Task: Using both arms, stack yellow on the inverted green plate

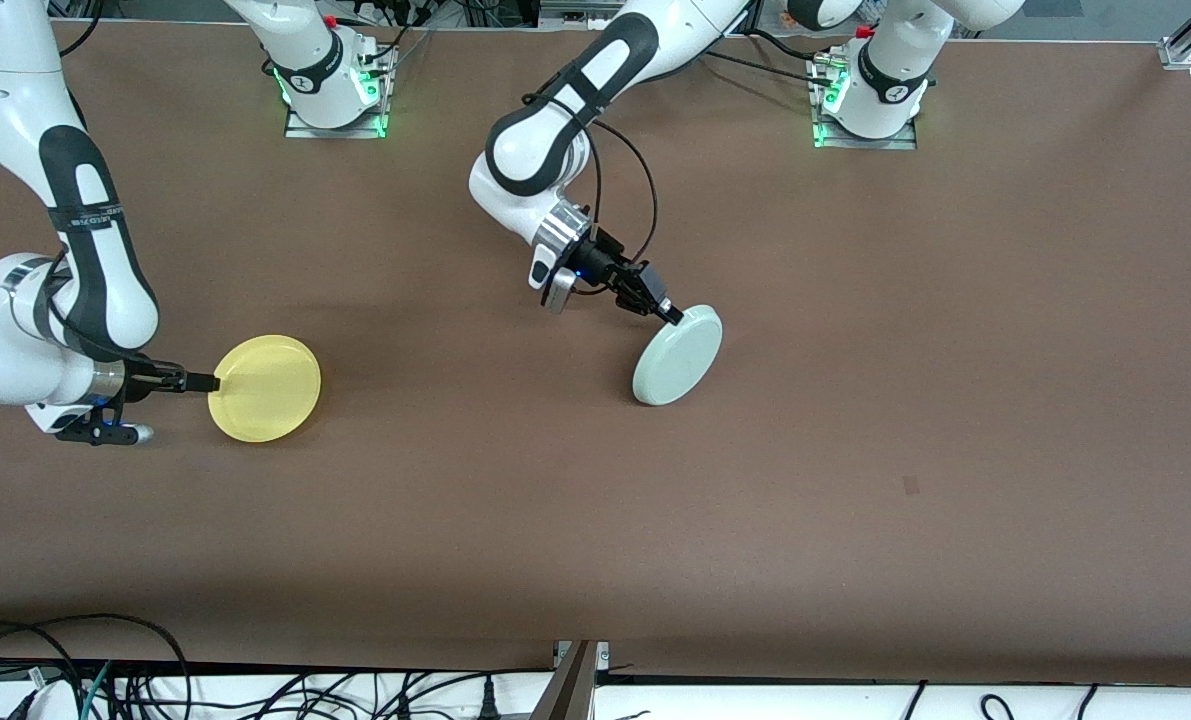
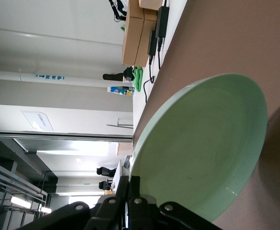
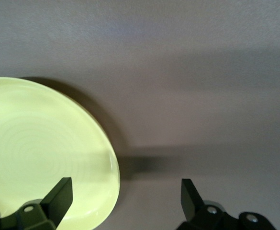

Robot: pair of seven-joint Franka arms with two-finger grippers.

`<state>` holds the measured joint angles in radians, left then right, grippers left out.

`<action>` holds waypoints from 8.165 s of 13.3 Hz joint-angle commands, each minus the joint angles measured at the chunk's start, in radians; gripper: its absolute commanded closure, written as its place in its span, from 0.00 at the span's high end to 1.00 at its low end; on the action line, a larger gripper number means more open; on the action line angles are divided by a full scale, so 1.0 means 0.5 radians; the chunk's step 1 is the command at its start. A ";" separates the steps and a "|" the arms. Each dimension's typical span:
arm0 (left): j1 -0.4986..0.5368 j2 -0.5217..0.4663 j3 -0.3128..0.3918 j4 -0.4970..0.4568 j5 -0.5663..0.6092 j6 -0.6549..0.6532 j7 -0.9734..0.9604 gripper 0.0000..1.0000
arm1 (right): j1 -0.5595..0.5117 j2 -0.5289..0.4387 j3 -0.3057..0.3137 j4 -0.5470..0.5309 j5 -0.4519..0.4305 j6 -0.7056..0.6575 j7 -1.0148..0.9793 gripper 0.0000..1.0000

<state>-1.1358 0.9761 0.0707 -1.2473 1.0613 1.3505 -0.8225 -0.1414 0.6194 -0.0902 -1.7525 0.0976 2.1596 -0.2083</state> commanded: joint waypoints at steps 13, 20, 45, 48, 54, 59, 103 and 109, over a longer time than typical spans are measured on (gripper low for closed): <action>-0.060 -0.025 -0.031 0.095 -0.696 0.664 -0.499 1.00 | -0.015 -0.042 0.042 -0.204 0.105 0.166 -0.056 0.00; 0.393 -0.185 -0.113 0.089 -1.091 1.149 -0.188 1.00 | -0.009 -0.079 0.113 0.025 0.105 -0.198 -0.056 0.00; 2.363 -1.239 -0.120 -0.054 -2.236 0.444 1.758 1.00 | 0.871 0.135 0.677 0.293 0.596 0.196 0.782 0.00; 2.416 -1.693 -0.117 -0.663 -2.242 0.688 1.777 1.00 | 1.034 0.182 0.677 0.296 0.618 0.353 0.993 0.00; 2.443 -1.869 -0.092 -0.936 -2.224 0.827 1.875 1.00 | 1.185 0.277 0.674 0.305 0.618 0.522 1.107 0.00; 2.425 -1.738 -0.114 -0.645 -2.160 0.794 1.863 1.00 | 1.224 0.332 0.674 0.320 0.618 0.592 1.110 0.00; 2.394 -1.559 -0.209 -0.297 -2.135 0.450 1.844 1.00 | 1.099 -0.250 -0.377 0.845 0.072 -1.113 0.512 1.00; 2.394 -1.562 -0.209 -0.300 -2.135 0.447 1.844 1.00 | 1.023 -0.486 -0.559 0.894 0.017 -1.362 0.359 1.00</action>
<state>0.0650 0.1848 -0.0309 -1.4285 -0.0292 1.5983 0.0935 0.3955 0.4462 -0.3734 -1.3069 0.1369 1.5119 0.0008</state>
